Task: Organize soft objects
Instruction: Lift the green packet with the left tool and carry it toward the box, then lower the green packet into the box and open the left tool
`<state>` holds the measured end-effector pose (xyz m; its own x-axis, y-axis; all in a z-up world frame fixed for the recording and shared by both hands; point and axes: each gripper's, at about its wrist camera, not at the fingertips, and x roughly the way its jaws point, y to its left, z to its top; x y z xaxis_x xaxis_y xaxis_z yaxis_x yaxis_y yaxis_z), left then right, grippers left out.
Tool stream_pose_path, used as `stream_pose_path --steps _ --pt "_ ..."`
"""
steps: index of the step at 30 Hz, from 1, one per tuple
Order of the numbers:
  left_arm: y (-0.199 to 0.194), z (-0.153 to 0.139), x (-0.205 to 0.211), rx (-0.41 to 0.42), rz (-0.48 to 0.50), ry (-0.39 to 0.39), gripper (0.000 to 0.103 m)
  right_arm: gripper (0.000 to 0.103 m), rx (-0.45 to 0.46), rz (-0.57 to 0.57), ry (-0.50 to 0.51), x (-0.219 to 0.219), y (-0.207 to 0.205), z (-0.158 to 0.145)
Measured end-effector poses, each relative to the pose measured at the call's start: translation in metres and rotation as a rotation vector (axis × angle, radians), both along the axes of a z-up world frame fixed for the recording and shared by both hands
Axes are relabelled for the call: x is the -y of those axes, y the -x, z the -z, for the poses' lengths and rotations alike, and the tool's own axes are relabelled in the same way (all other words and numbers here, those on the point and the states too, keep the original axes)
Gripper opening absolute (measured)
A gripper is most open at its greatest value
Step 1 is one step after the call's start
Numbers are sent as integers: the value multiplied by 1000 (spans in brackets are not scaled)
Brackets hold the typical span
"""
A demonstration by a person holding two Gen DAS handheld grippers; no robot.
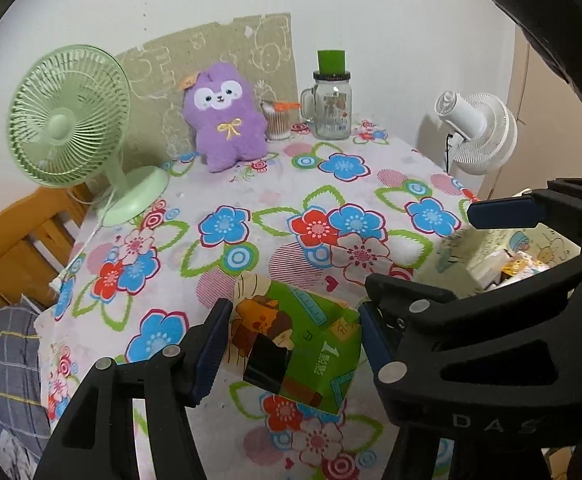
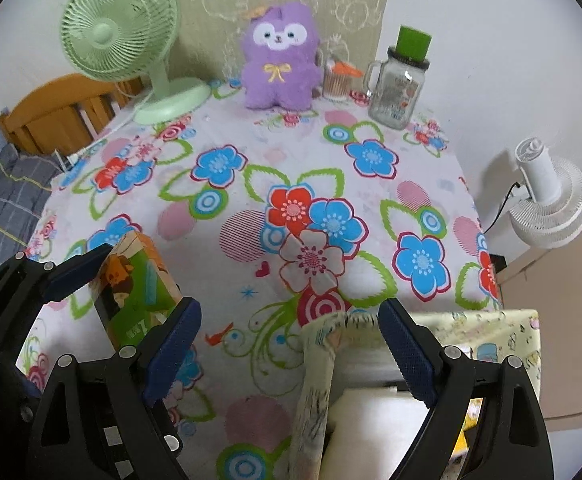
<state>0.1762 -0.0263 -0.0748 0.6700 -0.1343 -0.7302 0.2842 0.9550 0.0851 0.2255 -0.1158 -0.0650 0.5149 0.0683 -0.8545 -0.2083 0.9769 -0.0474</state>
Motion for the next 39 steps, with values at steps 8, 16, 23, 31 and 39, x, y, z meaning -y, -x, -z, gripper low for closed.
stream_pose_path --steps 8,16,23,31,39 --pt "28 -21 1 50 -20 15 66 92 95 4 -10 1 37 -26" --pt "53 -40 11 89 -24 39 66 92 194 14 -46 11 71 -48" --pt "68 -49 28 117 -20 57 66 92 264 34 -81 29 94 -59" --pt "74 -51 64 127 25 63 66 92 368 86 -55 61 114 -67" --pt "63 -42 102 117 86 68 67 92 402 185 -50 103 115 -60"
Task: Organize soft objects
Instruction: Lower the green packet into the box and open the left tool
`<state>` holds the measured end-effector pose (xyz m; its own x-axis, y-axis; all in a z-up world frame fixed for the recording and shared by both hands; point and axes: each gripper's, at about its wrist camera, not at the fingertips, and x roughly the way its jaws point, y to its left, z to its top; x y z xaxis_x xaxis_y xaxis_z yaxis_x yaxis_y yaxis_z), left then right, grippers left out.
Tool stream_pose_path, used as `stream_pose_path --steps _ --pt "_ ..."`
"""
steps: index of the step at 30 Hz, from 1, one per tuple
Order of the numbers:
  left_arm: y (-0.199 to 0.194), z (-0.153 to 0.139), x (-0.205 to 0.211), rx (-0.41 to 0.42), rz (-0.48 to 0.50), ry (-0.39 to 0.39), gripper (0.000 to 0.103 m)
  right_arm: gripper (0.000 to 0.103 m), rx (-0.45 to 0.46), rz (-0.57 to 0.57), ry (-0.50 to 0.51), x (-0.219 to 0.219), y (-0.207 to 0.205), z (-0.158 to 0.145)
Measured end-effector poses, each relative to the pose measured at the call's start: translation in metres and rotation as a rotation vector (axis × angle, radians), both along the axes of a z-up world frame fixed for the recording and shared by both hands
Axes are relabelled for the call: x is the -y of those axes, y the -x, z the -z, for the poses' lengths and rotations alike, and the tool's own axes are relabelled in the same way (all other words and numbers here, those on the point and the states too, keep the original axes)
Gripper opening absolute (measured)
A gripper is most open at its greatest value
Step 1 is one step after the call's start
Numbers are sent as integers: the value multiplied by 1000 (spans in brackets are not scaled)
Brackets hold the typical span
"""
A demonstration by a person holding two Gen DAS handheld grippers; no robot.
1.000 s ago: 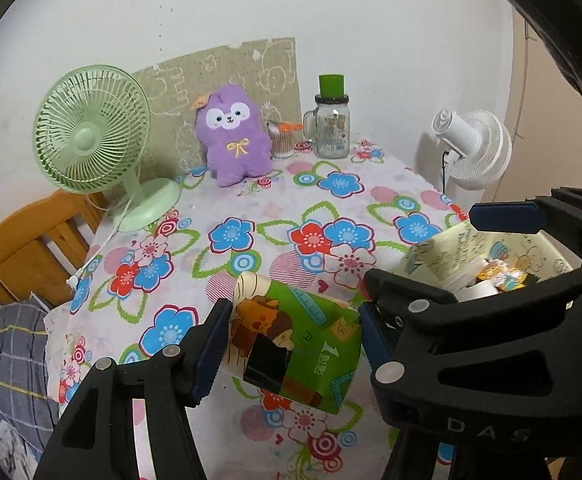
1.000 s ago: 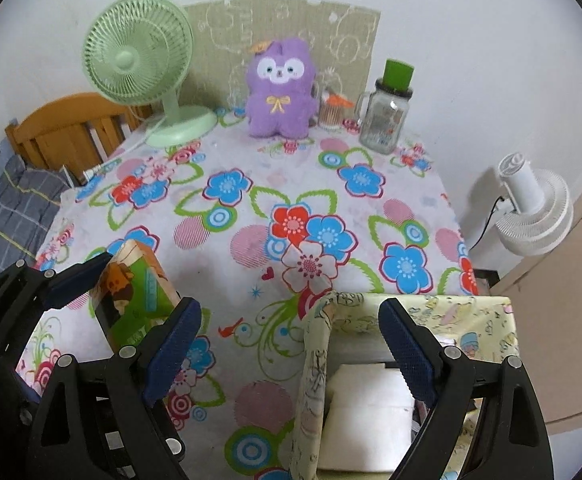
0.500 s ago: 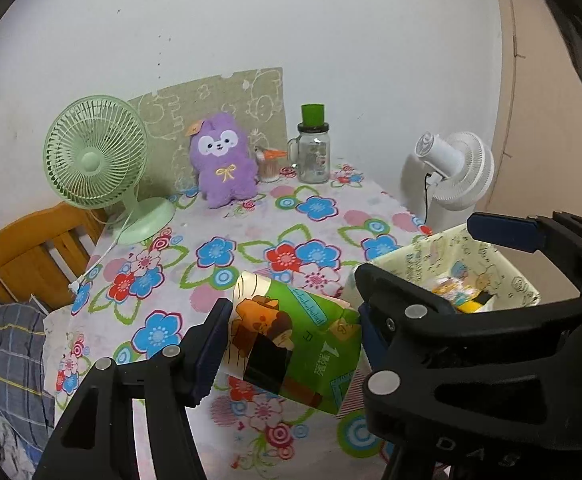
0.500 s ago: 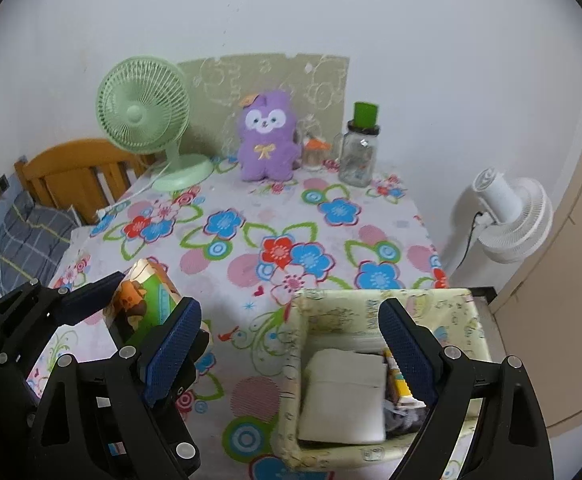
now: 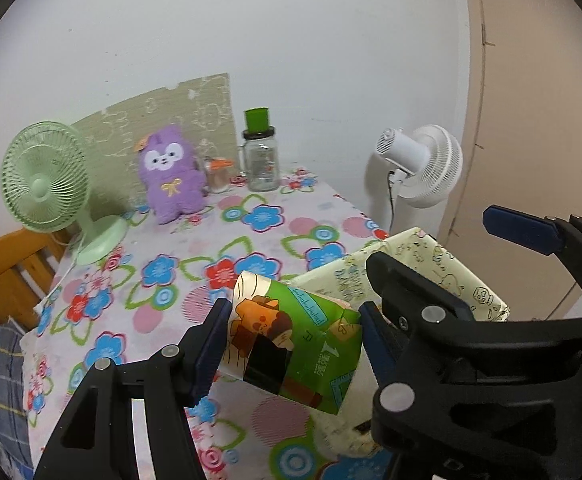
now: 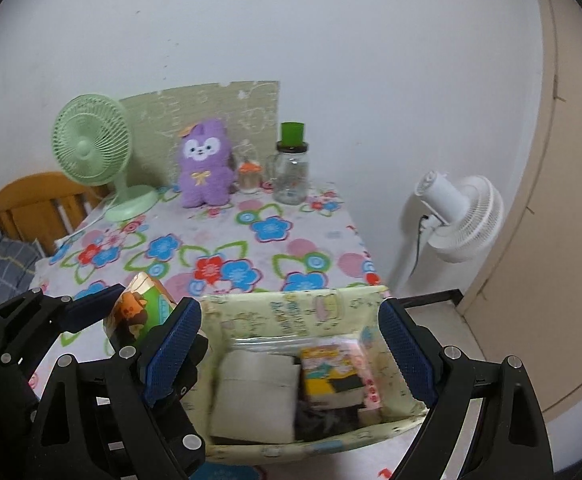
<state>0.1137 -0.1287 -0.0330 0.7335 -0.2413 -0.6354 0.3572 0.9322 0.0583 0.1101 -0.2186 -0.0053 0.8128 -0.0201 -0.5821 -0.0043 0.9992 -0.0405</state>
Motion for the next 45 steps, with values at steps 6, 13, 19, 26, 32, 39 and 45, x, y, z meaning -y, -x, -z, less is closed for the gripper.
stream_pose_path --steps 6,13,19,26,32,39,45 --pt "-15 14 21 -16 23 0 70 92 28 34 -8 24 -3 11" --pt "-25 34 37 -51 47 -23 84 92 -3 51 -30 41 -17 35" --pt "-15 27 29 -13 7 -29 100 92 12 91 -55 45 -18 42" --pt "8 15 -2 16 -41 -34 103 93 43 47 -51 23 -2 33" --pt "31 1 -35 67 -87 -26 103 94 89 60 -8 -8 20 18" --pt "53 -14 -75 109 -158 -4 103 94 130 38 -28 -32 49 3" --pt "75 -23 -98 153 -216 -17 103 94 168 7 -30 -48 68 -8"
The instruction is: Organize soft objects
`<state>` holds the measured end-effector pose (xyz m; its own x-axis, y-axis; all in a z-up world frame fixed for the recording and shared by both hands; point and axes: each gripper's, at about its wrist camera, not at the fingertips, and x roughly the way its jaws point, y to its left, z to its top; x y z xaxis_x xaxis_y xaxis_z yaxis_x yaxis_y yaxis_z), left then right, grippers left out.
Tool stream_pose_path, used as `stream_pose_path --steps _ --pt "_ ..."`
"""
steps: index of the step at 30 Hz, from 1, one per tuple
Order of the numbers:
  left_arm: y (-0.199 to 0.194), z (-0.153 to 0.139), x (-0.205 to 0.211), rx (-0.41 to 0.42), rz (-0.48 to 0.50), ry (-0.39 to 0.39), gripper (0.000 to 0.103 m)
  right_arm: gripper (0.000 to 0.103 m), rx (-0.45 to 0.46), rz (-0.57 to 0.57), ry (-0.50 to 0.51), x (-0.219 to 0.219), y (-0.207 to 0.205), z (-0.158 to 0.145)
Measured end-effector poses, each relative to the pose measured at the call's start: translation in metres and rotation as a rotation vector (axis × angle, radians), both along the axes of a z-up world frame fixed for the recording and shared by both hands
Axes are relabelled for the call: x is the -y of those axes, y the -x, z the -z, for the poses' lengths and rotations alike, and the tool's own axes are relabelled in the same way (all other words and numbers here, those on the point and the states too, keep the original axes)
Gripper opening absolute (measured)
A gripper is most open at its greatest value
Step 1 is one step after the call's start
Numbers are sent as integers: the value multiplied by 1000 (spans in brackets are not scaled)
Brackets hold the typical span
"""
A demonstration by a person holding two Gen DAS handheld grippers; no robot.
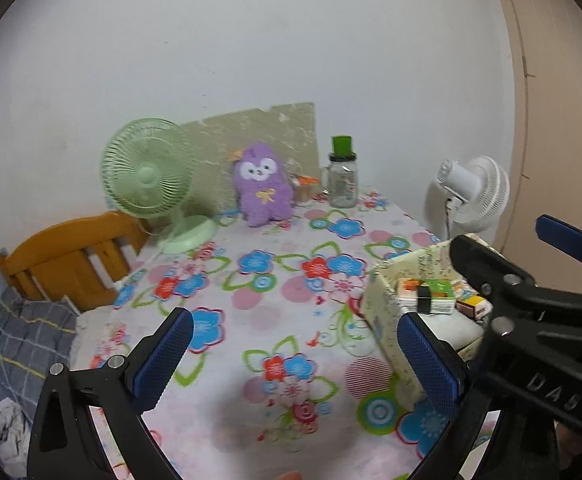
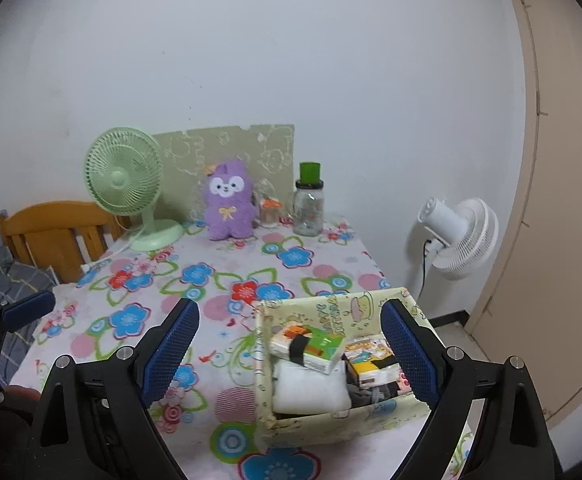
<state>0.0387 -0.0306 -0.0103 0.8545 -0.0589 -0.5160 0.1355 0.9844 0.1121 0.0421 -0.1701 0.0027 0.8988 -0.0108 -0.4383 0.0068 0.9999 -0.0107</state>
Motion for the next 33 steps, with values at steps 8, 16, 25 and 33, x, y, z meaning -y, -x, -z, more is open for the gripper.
stream_pose_path --steps 8,16,25,33 --pt "24 -13 -30 53 -70 43 103 95 30 -29 -22 -10 21 -11" --pt "45 -25 -41 100 -99 50 103 96 59 -27 -43 -7 37 -18" --pt "52 -30 -39 116 -103 52 103 97 84 -17 -33 -3 50 -22" --pt "52 -30 -38 112 -92 62 103 97 82 -8 -25 -2 53 -21"
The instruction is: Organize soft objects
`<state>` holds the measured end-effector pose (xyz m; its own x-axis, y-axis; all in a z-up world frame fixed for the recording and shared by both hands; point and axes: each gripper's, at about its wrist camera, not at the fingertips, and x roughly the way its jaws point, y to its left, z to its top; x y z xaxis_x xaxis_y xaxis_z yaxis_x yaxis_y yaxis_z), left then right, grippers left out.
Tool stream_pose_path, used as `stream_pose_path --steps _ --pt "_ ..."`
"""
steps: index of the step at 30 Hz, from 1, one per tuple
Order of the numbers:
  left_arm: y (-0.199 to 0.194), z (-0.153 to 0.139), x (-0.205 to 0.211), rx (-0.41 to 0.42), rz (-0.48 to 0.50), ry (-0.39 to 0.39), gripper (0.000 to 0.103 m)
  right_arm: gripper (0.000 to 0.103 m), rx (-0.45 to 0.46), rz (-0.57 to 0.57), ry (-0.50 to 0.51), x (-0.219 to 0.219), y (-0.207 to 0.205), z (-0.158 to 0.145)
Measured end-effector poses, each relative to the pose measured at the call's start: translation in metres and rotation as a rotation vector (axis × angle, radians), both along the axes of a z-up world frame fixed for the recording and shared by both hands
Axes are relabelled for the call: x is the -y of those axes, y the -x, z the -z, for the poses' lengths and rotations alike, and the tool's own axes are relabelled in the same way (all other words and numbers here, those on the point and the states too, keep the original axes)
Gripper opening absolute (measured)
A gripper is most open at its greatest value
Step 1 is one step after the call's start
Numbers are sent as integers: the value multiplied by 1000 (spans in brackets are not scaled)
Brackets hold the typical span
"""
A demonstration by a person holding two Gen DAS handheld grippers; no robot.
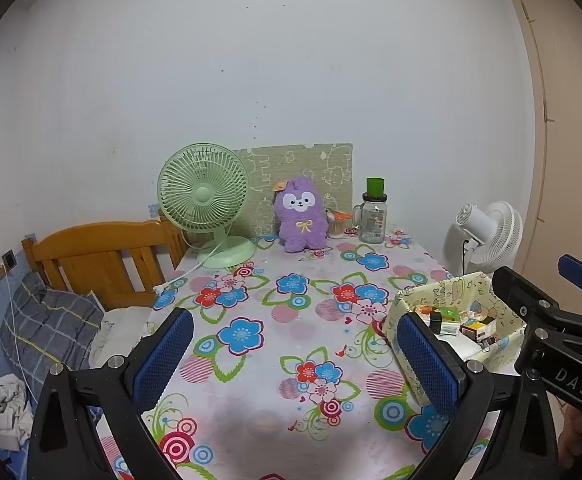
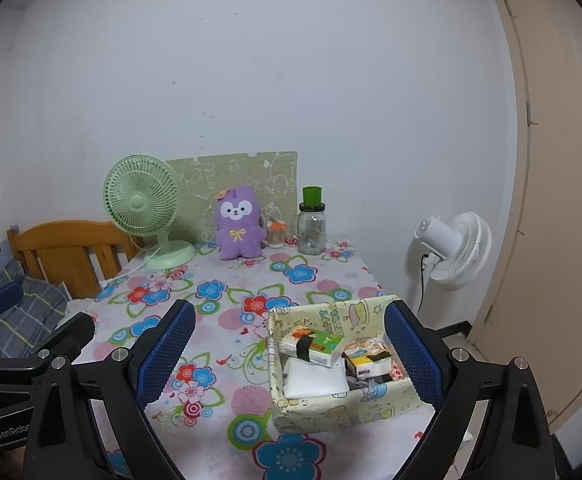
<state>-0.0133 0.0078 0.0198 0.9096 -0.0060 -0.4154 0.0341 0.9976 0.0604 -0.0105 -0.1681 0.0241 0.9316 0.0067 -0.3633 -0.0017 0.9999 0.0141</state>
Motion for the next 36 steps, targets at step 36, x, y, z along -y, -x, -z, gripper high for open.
stream_pose_path --steps 36 --pt "-3 5 1 -16 -14 -8 103 97 -5 14 -13 0 -3 3"
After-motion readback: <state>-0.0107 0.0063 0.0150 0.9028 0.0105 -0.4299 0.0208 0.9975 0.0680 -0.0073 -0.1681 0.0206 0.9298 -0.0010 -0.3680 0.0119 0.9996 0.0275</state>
